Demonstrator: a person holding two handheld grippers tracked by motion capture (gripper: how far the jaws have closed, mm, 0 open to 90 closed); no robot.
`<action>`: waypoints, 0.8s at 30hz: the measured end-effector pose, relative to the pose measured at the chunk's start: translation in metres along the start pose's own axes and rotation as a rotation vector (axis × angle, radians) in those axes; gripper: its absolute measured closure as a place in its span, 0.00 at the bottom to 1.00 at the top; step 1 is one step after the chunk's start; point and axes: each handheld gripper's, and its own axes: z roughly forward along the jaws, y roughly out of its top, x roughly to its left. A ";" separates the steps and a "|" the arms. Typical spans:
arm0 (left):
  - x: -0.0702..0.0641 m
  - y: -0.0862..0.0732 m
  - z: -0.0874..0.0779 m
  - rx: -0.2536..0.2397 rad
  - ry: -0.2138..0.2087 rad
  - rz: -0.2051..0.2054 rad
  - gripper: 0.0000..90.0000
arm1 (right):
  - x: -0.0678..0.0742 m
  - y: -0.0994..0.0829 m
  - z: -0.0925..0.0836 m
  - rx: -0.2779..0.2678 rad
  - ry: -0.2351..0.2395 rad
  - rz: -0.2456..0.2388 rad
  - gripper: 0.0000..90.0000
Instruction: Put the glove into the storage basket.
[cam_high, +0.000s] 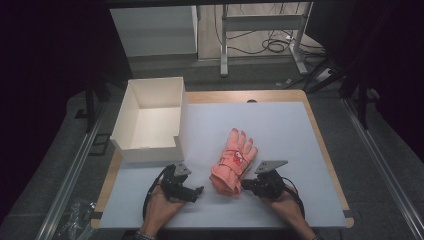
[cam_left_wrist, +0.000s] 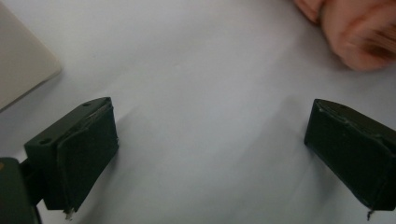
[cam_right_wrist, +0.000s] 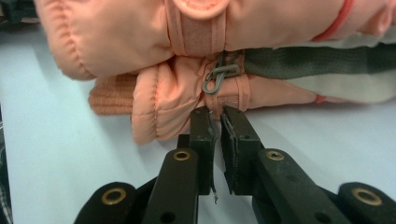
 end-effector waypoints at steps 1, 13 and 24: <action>0.001 -0.001 -0.001 0.000 -0.007 0.008 0.03 | 0.001 0.001 0.002 -0.002 0.001 0.001 0.91; 0.001 -0.002 -0.001 0.000 -0.010 0.017 0.03 | 0.008 0.016 0.021 -0.002 -0.003 0.001 0.90; 0.002 -0.002 0.000 -0.003 -0.013 0.014 0.02 | 0.009 0.018 0.020 -0.004 -0.024 -0.011 0.85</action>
